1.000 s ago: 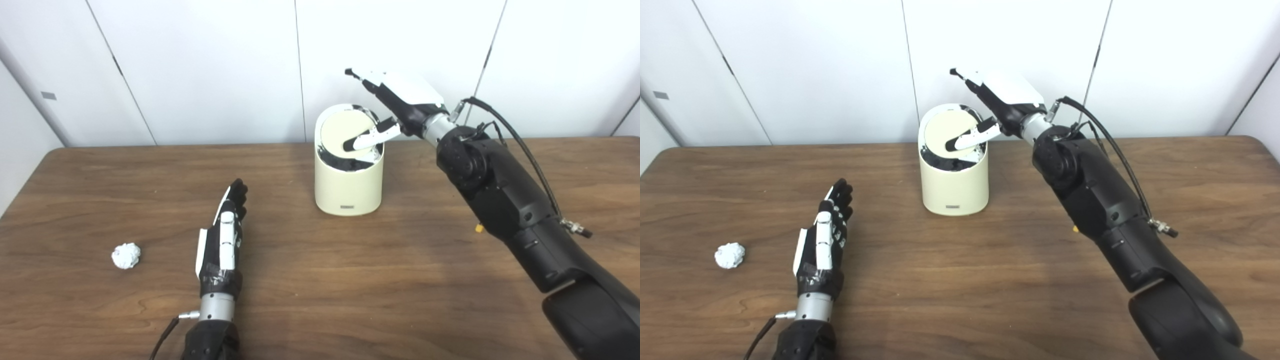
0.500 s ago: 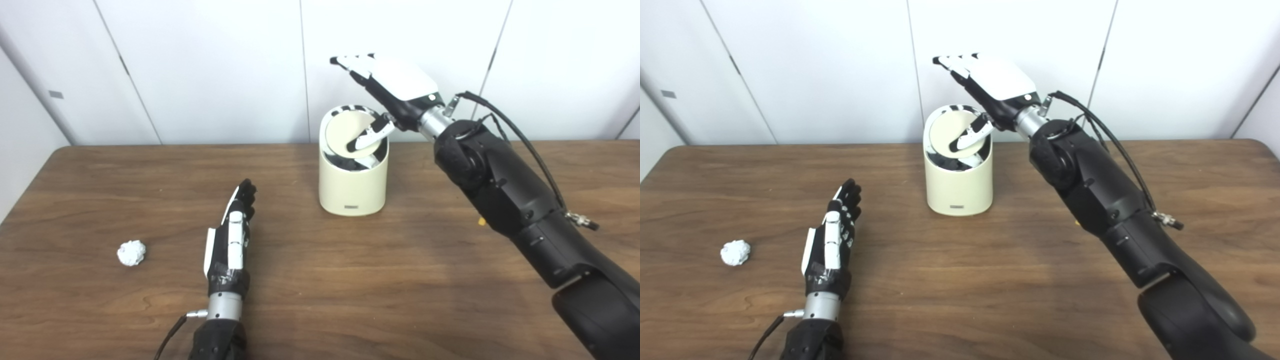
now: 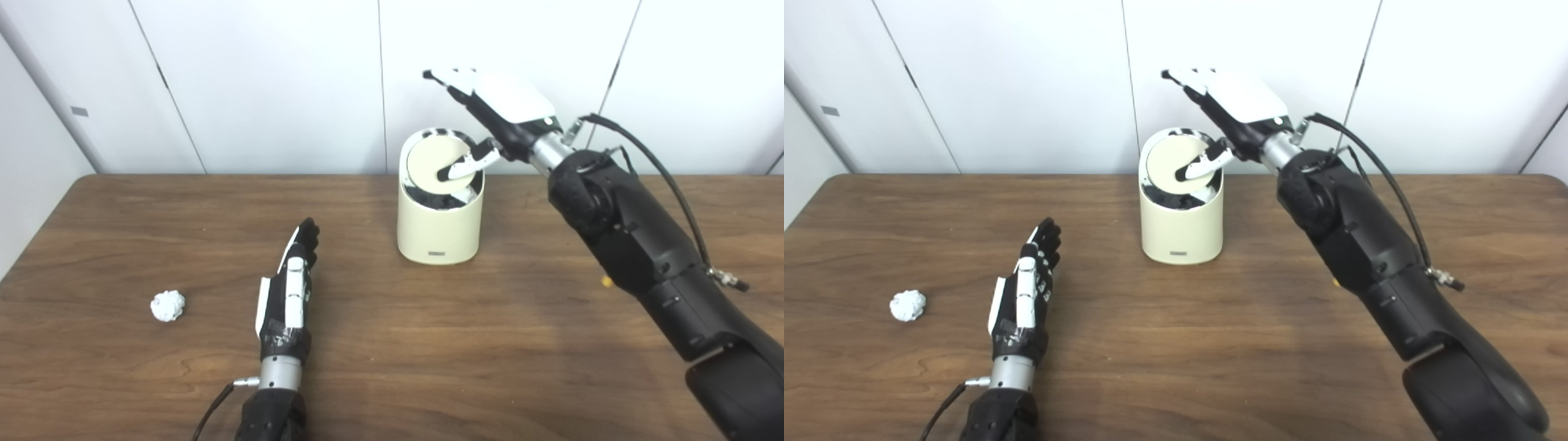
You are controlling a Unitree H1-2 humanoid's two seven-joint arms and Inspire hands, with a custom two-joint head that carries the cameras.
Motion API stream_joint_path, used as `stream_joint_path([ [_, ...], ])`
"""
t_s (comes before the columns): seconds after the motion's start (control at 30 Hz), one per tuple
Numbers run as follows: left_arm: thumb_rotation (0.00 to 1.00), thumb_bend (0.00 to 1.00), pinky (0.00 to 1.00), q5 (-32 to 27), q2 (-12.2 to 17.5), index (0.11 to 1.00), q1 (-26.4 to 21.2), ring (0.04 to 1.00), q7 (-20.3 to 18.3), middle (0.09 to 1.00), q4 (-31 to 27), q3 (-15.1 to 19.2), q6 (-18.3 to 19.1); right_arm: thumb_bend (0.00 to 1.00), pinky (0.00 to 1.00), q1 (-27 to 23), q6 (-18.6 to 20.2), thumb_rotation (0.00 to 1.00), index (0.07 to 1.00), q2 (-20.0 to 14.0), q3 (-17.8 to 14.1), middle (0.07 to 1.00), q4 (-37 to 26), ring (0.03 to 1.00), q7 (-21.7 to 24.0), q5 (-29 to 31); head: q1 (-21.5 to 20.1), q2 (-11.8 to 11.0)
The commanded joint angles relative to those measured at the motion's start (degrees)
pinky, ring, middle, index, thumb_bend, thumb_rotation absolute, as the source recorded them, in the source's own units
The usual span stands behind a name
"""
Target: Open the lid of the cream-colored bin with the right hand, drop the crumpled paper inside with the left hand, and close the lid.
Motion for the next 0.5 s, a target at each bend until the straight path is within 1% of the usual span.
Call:
stream_joint_path([
  [0.0, 0.97, 0.39, 1.00, 0.45, -0.55, 0.951, 0.59, 0.973, 0.32, 0.946, 0.24, -0.47, -0.38, 0.76, 0.95, -1.22, 1.96, 0.49, 0.940, -0.08, -3.05, 0.937, -0.68, 0.949, 0.91, 3.07, 0.04, 0.00],
  [0.07, 0.97, 0.40, 1.00, 0.38, -0.45, 0.951, 0.55, 0.973, 0.15, 0.946, 0.51, -0.51, -0.64, 0.73, 0.92, -1.11, 4.53, 0.55, 0.941, 1.22, -5.71, 0.937, -2.11, 0.938, 2.14, 6.24, 0.15, -0.17],
  [0.1, 0.97, 0.39, 1.00, 0.36, -0.48, 0.954, 0.55, 0.976, 0.16, 0.948, 0.49, -0.51, -0.53, 0.72, 0.87, -1.11, 6.10, 0.61, 0.943, 1.76, -6.91, 0.934, -3.14, 0.926, 2.93, 7.37, 0.15, -0.22],
  [0.23, 0.96, 0.39, 1.00, 0.70, -0.53, 0.954, 0.58, 0.978, 0.28, 0.947, 0.35, -0.62, -0.21, 0.70, 0.78, -1.56, 12.65, 0.66, 0.929, 3.24, -11.36, 0.921, -7.04, 0.894, 4.48, 11.15, 0.11, -0.40],
  [0.27, 0.96, 0.39, 1.00, 0.67, -0.53, 0.954, 0.58, 0.979, 0.24, 0.948, 0.34, -0.64, -0.14, 0.70, 0.78, -1.70, 13.66, 0.67, 0.929, 3.40, -12.24, 0.920, -7.45, 0.892, 4.78, 12.20, 0.11, -0.40],
  [0.33, 0.96, 0.39, 1.00, 0.43, -0.48, 0.957, 0.60, 0.983, 0.09, 0.952, 0.43, -0.62, -0.28, 0.68, 0.77, -2.04, 14.25, 0.66, 0.928, 3.20, -13.29, 0.920, -7.38, 0.890, 4.79, 13.32, 0.09, -0.52],
  [0.47, 0.96, 0.38, 1.00, 0.22, -0.32, 0.960, 0.75, 0.986, -0.08, 0.953, 0.28, -0.67, -0.15, 0.69, 0.70, -1.51, 16.02, 0.64, 0.912, 2.18, -14.21, 0.893, -8.26, 0.847, 4.18, 13.12, -0.02, -0.57],
])
